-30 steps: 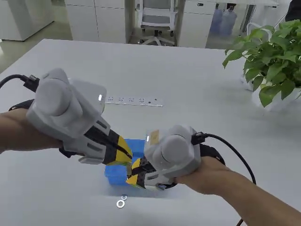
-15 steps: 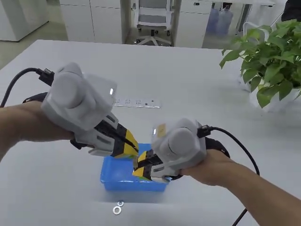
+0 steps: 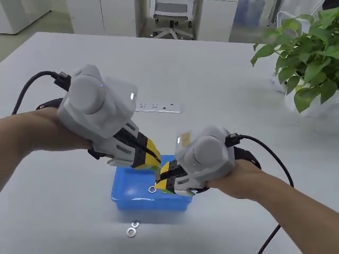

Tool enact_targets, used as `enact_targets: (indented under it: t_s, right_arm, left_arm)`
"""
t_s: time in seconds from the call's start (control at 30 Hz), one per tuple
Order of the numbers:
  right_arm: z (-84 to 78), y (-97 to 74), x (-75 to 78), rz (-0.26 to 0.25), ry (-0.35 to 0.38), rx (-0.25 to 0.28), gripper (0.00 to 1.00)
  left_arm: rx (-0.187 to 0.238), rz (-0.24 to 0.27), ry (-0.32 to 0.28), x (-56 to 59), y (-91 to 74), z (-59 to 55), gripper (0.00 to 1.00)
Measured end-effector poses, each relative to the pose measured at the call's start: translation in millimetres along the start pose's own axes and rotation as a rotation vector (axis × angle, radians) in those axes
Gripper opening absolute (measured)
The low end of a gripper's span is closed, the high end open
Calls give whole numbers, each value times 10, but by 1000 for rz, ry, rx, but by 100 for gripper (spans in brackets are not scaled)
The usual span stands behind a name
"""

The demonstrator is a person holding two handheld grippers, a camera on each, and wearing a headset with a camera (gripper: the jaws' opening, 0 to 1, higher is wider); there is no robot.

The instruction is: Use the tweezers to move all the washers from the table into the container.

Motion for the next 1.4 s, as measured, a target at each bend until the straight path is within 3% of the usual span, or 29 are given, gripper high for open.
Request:
enact_targets:
  t_s: [0.9,1.4]
  right_arm:
    - [-307,299,191,52,34,-32,11]
    - [-319,334,201,64,28,-40,11]
  left_arm:
    - [-21,-20,-45,-92,321,-321,5]
    - [-19,-17,-57,-101,333,-351,5]
Point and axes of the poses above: the centre of the closed fingertips' face, and the gripper's own axes: y roughly forward along the fingers, x roughly to its right, z roughly out of its top, the point moved 2 cm from there along -y, roughly backward along the fingers, and after that the axes turned 12 degrees about z, right-handed, at the moved point
